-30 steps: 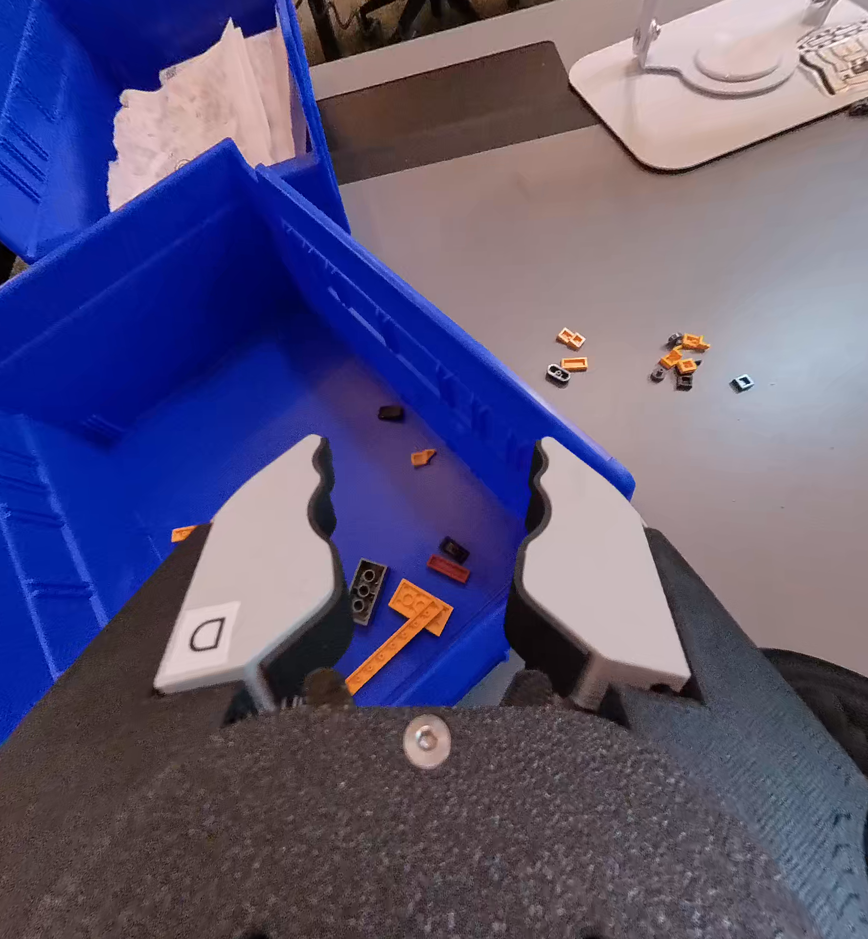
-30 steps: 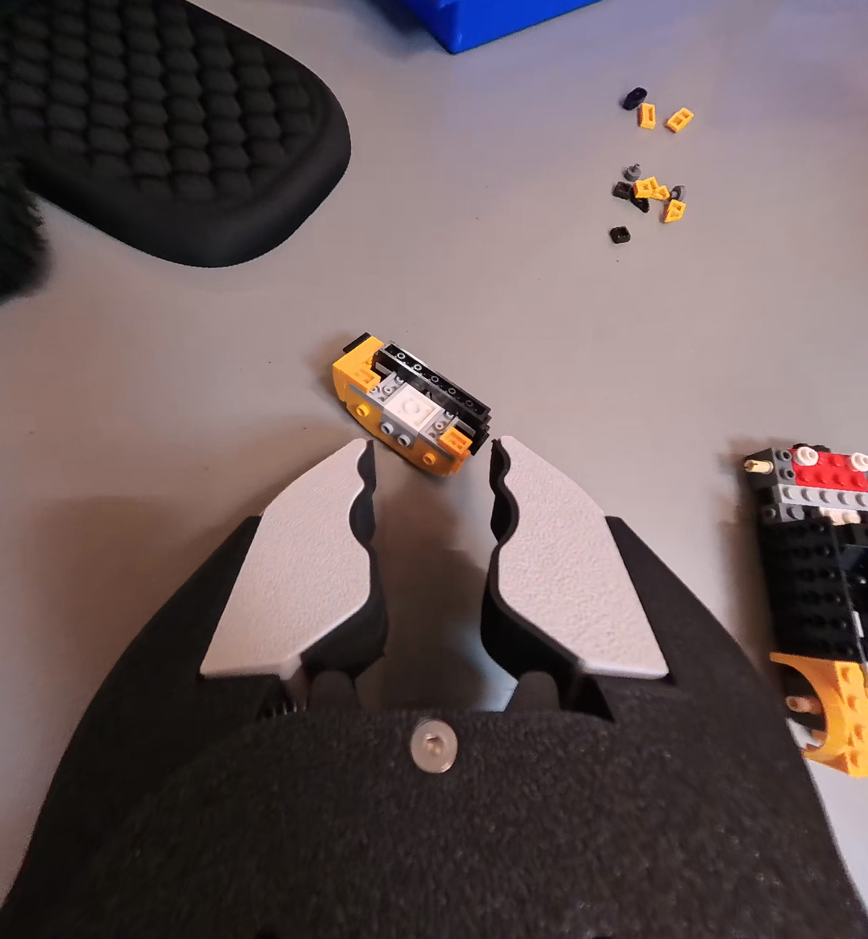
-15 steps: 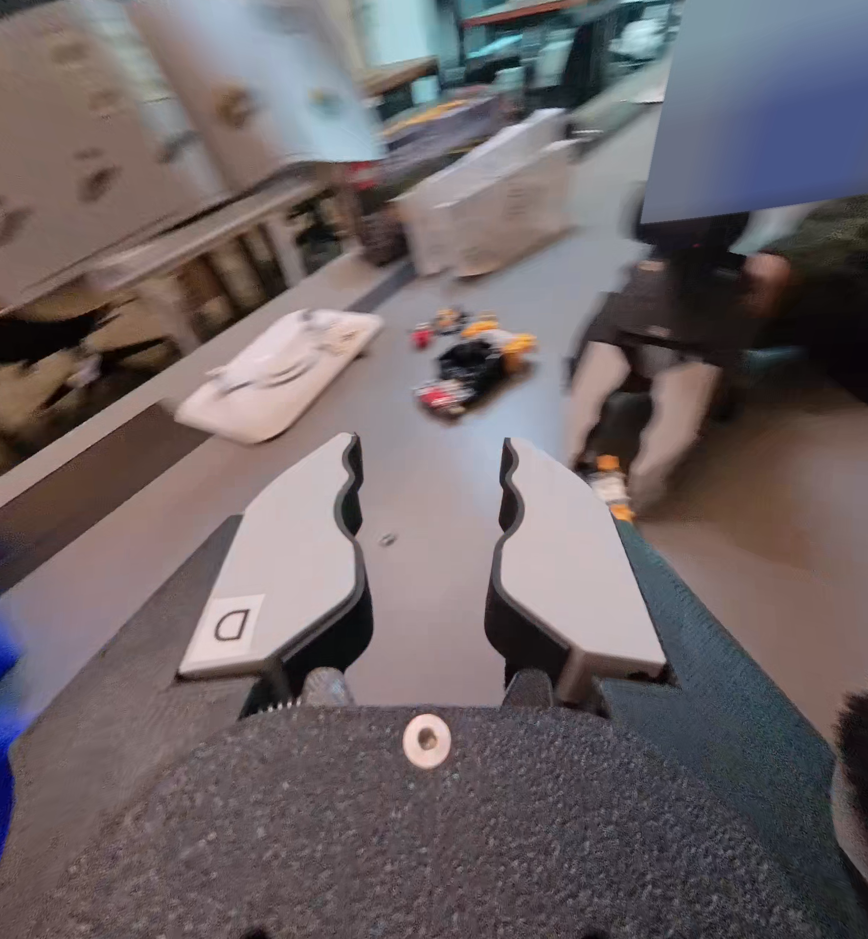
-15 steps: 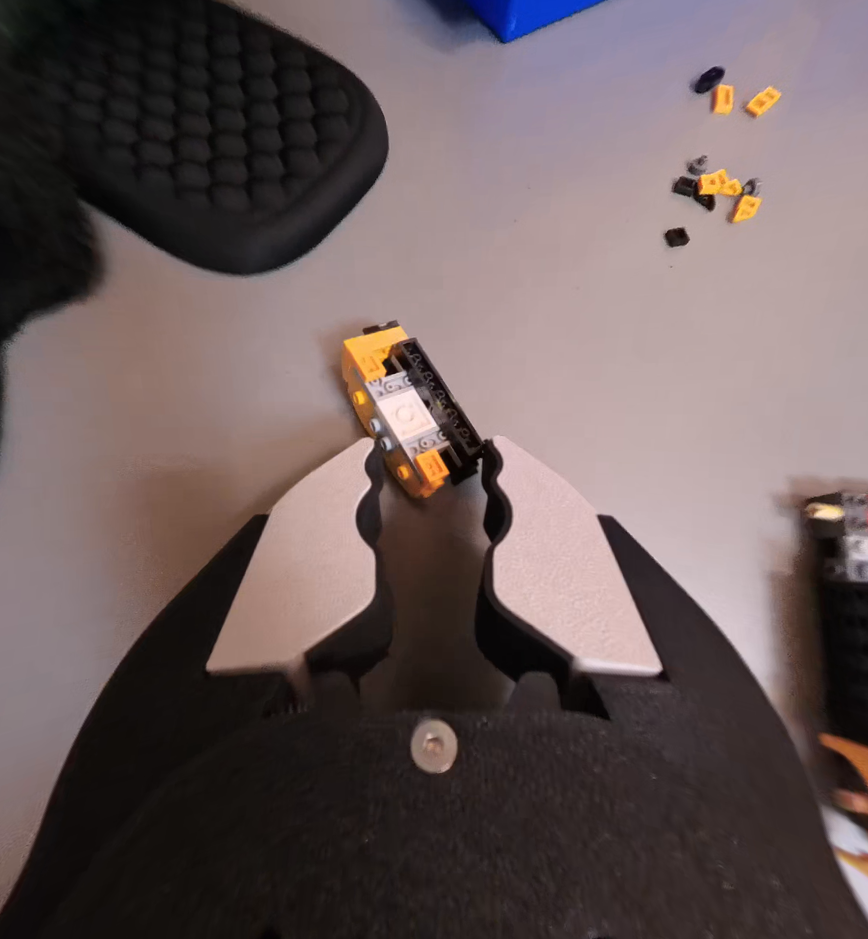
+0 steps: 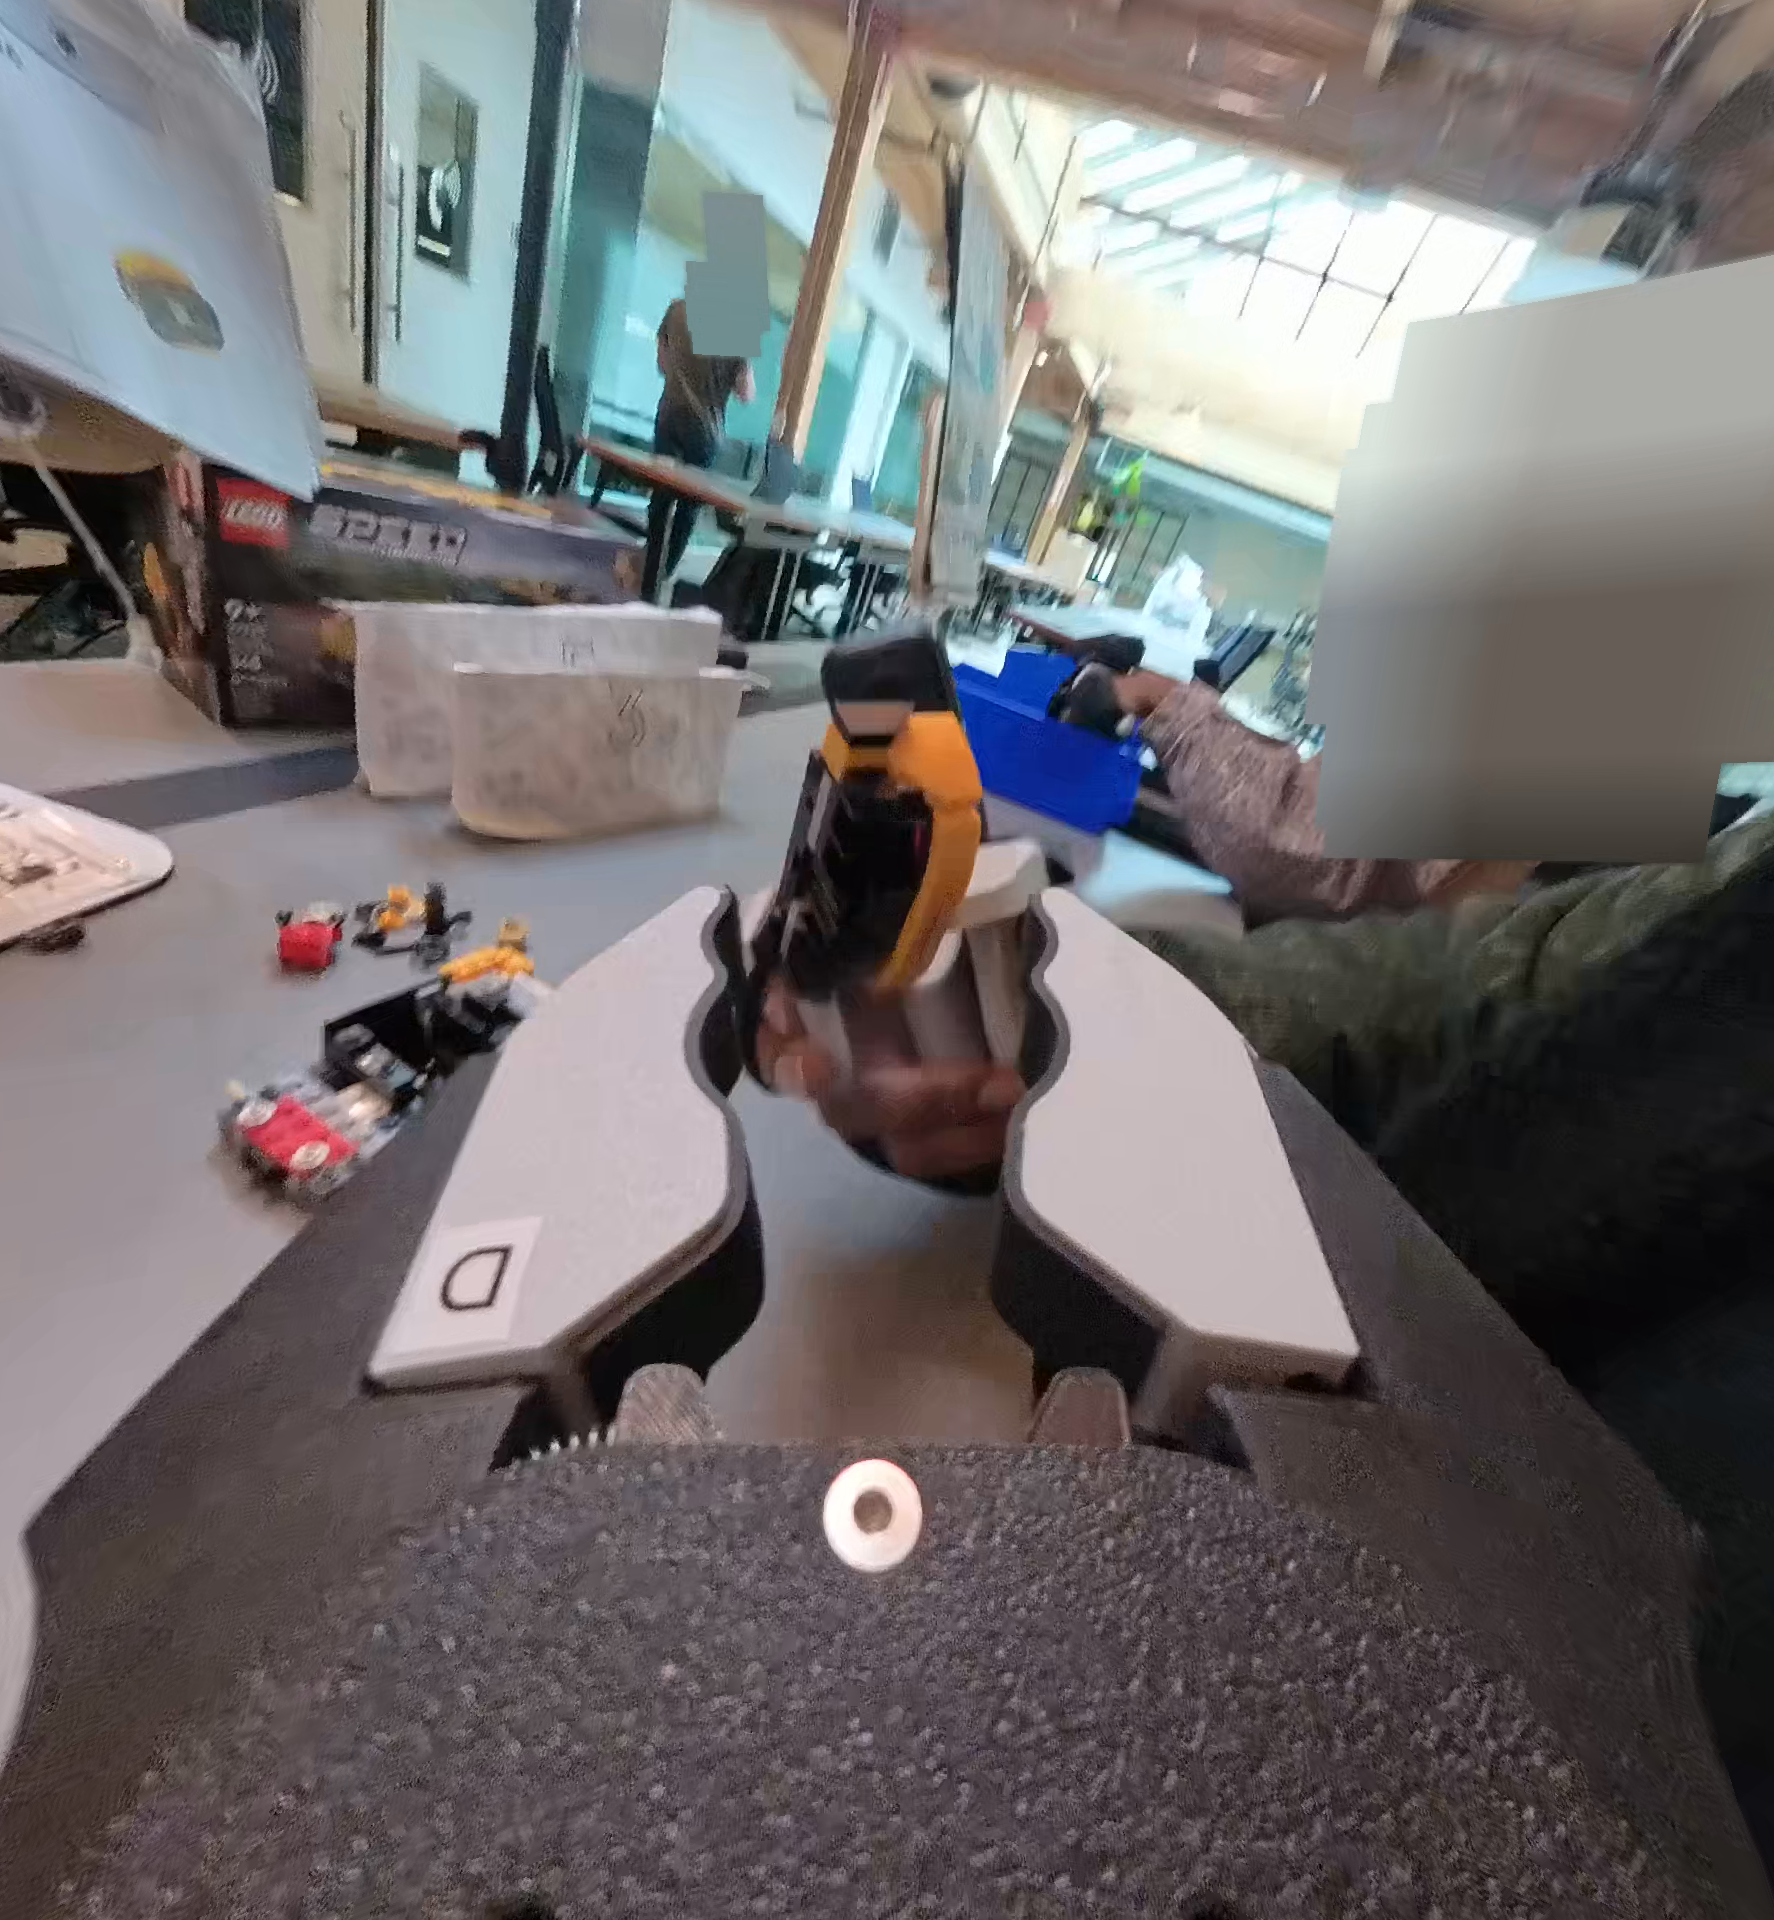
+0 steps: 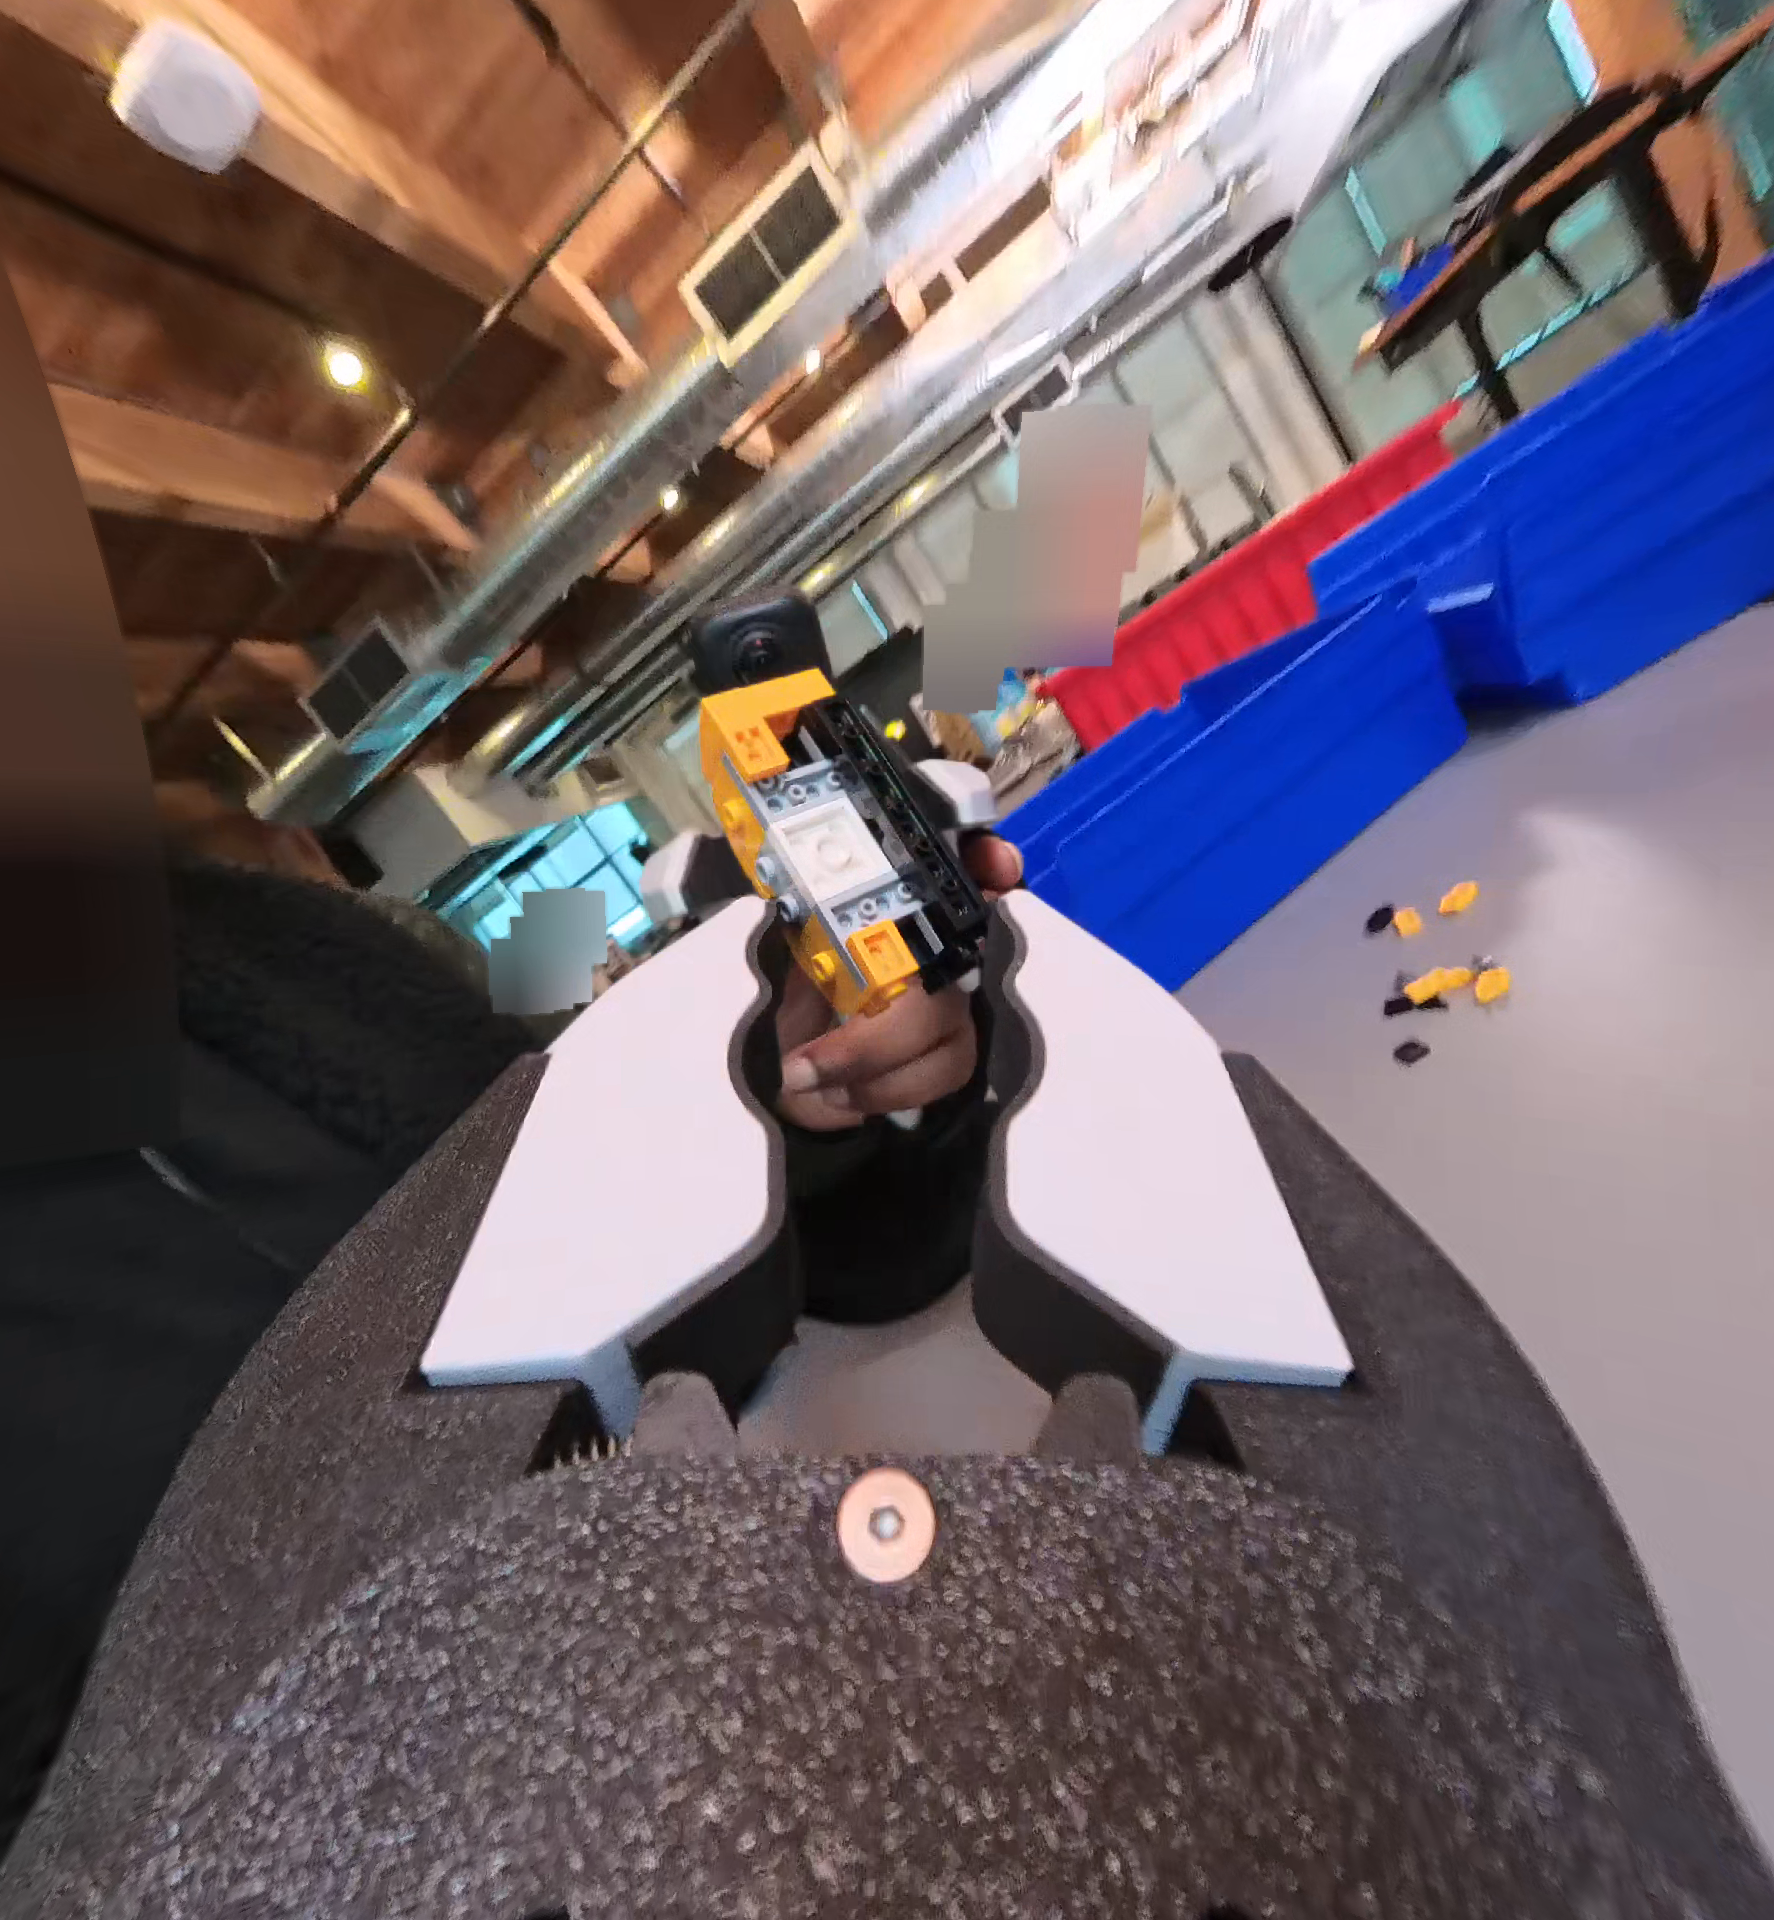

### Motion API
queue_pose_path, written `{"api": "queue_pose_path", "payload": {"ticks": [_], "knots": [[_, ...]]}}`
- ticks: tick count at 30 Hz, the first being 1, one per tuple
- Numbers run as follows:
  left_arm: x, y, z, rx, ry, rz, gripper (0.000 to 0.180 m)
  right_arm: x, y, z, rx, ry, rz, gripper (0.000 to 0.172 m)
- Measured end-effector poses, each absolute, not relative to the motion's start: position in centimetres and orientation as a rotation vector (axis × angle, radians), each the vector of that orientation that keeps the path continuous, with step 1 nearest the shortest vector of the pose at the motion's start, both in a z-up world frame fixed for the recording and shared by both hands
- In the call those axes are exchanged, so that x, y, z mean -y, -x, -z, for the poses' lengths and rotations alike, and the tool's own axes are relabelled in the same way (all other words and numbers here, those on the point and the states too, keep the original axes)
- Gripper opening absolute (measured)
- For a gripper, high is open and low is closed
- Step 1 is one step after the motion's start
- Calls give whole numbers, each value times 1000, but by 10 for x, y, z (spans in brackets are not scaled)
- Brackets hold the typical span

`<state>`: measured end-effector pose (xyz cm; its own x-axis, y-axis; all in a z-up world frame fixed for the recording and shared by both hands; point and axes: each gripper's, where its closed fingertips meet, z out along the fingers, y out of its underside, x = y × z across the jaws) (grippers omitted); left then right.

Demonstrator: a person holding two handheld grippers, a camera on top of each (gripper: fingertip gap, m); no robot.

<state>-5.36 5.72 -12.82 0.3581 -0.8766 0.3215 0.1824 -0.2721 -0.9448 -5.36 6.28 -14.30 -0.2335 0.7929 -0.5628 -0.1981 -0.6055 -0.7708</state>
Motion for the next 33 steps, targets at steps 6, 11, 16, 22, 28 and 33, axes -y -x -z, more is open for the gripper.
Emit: {"api": "queue_pose_path", "payload": {"ticks": [6,11,16,22,28,33], "knots": [[-69,32,119,-805,1471,1026,28,-67,52,143,713,1335,-1743,37],[-85,43,139,-1047,1586,676,29,-83,37,164,991,1457,-1377,39],[-94,57,164,-1224,1578,186,28,-89,29,149,1034,1544,-1129,29],[-88,48,183,-1358,1507,-93,29,-85,45,160,1048,1596,-979,13],[-91,50,188,-1364,1506,-172,29,-86,44,167,1074,1638,-965,9],[-110,78,194,-1266,1662,-194,29,-93,34,159,1072,1572,-814,8]]}}
